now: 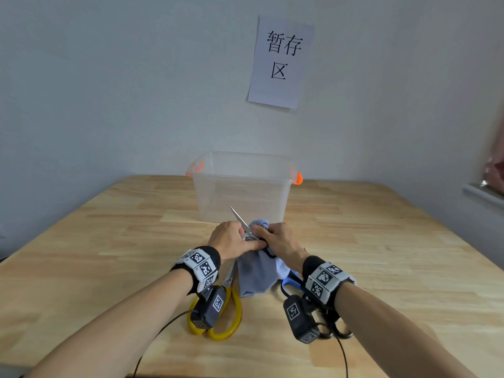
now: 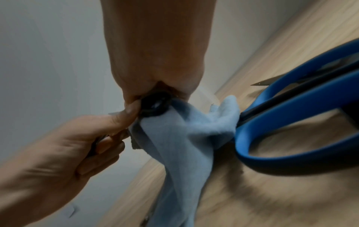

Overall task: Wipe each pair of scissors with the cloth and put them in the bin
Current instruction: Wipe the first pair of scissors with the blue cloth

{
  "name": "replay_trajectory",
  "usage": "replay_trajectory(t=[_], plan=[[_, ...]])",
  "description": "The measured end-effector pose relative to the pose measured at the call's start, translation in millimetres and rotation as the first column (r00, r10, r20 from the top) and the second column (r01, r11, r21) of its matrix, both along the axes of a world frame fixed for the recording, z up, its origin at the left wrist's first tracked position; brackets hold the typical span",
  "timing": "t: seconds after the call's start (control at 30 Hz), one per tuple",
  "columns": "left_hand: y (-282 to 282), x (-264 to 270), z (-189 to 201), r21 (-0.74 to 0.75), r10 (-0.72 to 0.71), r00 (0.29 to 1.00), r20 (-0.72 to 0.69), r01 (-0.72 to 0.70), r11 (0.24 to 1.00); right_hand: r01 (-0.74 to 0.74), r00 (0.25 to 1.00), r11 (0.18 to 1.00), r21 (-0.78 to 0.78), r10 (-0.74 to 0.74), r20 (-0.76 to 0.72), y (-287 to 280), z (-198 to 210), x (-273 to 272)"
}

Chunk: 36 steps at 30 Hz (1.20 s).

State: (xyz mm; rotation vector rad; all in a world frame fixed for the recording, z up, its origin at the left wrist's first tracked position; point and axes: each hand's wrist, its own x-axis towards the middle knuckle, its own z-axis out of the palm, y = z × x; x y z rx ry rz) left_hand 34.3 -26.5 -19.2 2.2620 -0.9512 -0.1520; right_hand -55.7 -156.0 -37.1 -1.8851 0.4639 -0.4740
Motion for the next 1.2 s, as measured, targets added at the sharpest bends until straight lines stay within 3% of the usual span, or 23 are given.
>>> replay_trajectory(t=[0.1,0.2,0.4,0.77,0.83,0.97,1.2], plan=[[-1.5,-1.3,1.9,-0.010,0.017,1.000,-0.001,-0.017,1.000,0.050,0.998,0.998,-0.028,-0.049,0.051,0.6,2.3,2.4],[1.4,-4.1,3.3,-0.012,-0.011,1.000,-0.017,0.011,1.000,0.071,0.995,0.996,0.047,-0.074,0.072,-1.5,1.9,-1.3],[-0.7,-0.3,3.3,-0.024,0.007,0.996,-0.091,-0.009,1.000,-0.036,0.998,0.988,0.149,0.043,-0.044,-0.1,0.3,-1.1],[1.0,-4.9,7.1,0.035,-0.002,0.998,-0.057,0.004,0.999,0.039,0.999,0.966,0.256,-0.035,-0.017,2.7,-3.4,7.2],[1.5,-5.4,8.0,0.045,-0.011,0.998,-0.061,0.014,0.999,0.061,0.998,0.944,0.325,-0.054,-0.032,2.6,-2.4,9.2],[0.7,-3.5,8.8,-0.002,-0.031,0.994,-0.100,0.031,1.000,0.014,1.000,0.803,0.595,-0.002,-0.021,0.0,-0.1,13.6],[-1.4,-5.3,6.5,-0.024,-0.032,0.990,-0.140,0.029,0.999,-0.035,0.998,0.771,0.636,0.058,-0.015,-8.9,-1.9,9.6]])
